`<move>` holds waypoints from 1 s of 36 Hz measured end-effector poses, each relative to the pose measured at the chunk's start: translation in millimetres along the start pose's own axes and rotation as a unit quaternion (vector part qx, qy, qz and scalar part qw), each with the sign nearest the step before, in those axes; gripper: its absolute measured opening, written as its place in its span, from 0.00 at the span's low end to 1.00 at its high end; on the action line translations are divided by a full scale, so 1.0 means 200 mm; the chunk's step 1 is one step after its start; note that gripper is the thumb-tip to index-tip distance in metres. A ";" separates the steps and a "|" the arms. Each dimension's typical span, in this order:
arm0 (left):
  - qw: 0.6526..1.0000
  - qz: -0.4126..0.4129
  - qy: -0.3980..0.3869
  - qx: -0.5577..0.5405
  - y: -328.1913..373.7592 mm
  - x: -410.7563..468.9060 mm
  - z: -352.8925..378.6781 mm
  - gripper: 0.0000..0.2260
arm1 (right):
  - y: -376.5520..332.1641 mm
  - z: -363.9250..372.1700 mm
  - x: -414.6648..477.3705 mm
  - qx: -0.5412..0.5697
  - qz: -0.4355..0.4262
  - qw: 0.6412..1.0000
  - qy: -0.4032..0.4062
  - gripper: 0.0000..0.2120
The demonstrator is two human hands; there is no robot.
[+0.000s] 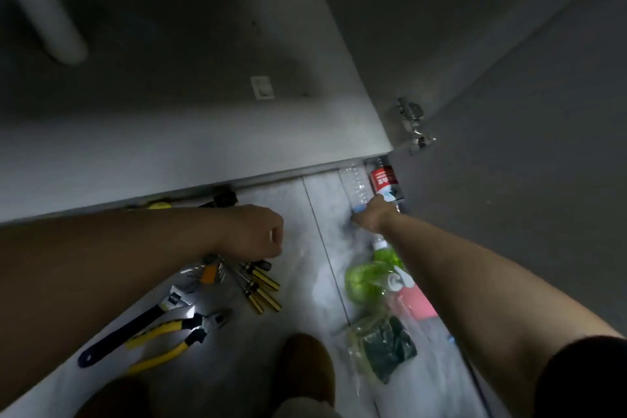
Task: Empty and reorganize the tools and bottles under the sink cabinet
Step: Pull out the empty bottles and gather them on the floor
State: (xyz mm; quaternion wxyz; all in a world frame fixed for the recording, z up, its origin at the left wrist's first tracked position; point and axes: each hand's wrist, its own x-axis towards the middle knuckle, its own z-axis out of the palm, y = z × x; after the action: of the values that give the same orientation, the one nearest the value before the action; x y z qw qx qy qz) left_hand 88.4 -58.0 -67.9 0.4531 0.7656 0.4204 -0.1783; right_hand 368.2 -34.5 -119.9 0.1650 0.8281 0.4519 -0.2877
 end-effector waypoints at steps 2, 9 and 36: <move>0.999 -0.002 0.002 -0.044 -0.04 0.05 0.05 0.07 | -0.03 0.05 0.07 -0.041 0.023 0.999 0.013 0.40; 0.982 -0.022 0.036 -0.183 -0.08 0.18 0.12 0.05 | -0.06 0.14 0.13 -0.040 0.065 0.996 0.054 0.43; 0.911 -0.116 0.128 -0.374 -0.13 0.20 0.15 0.25 | 0.00 0.05 0.03 -0.007 0.006 0.995 0.096 0.36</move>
State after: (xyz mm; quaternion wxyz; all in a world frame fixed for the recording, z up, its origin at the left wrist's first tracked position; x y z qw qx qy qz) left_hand 94.3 -57.4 -124.6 0.6248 0.5021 0.5966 0.0399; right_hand 367.1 -35.4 -132.6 0.1284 0.8533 0.4630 -0.2025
